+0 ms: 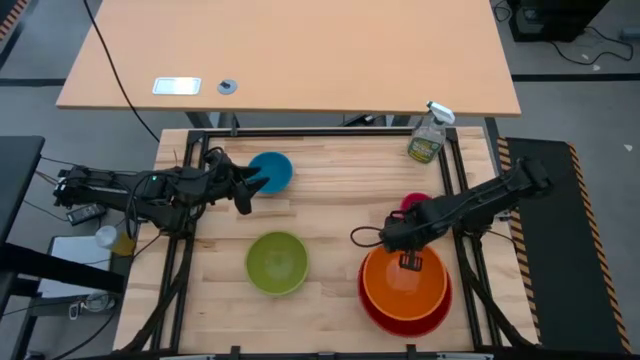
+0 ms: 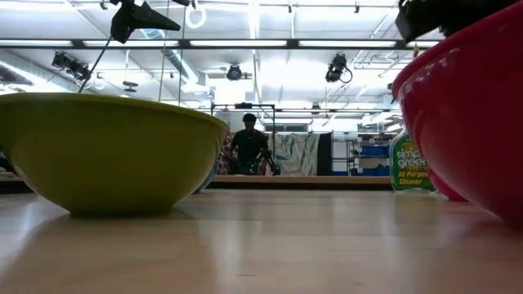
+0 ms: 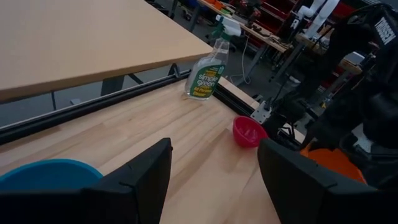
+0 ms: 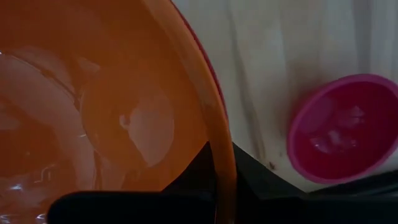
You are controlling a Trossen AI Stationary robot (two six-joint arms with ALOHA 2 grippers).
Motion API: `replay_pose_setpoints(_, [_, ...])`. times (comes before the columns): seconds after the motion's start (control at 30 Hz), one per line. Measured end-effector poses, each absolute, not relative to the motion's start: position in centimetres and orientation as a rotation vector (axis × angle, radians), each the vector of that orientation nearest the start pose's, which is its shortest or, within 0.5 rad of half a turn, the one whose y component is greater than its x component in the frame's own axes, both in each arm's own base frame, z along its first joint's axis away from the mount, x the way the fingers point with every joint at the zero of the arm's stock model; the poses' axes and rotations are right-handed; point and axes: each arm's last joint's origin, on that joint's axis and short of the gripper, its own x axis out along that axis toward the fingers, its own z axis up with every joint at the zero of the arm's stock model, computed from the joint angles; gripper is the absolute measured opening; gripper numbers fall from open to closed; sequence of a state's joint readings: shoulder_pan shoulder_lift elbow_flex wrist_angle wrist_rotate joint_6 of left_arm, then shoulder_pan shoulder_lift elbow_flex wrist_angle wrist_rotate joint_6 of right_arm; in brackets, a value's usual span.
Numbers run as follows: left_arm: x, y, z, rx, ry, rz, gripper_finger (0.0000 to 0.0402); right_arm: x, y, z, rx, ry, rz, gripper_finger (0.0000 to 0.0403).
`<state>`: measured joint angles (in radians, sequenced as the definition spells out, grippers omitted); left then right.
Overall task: Nest bowls inside each other
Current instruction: Stack the orange bowl on the red bowl, then stack the green bowl on the orange bowl
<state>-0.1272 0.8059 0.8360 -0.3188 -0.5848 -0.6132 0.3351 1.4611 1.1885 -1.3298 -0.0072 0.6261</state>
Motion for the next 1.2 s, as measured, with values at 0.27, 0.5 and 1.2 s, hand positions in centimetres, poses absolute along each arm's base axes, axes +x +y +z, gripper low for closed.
replay_pose_setpoints(0.27, [16.9, -0.6, 33.5, -0.498, 0.128, 0.515, 0.0242, 23.5, 8.1, 24.8, 0.191, 1.630, -0.291, 0.0027])
replay_pose_setpoints(0.5, [16.9, -0.6, 33.5, -0.498, 0.128, 0.514, 0.0242, 23.4, 8.0, 25.0, 0.215, 1.608, -0.343, 0.0044])
replay_pose_setpoints(1.2, [17.0, -0.7, 33.5, -0.493, 0.148, 0.463, 0.0242, 22.2, 7.9, 25.9, 0.357, 1.714, -0.355, 0.0148])
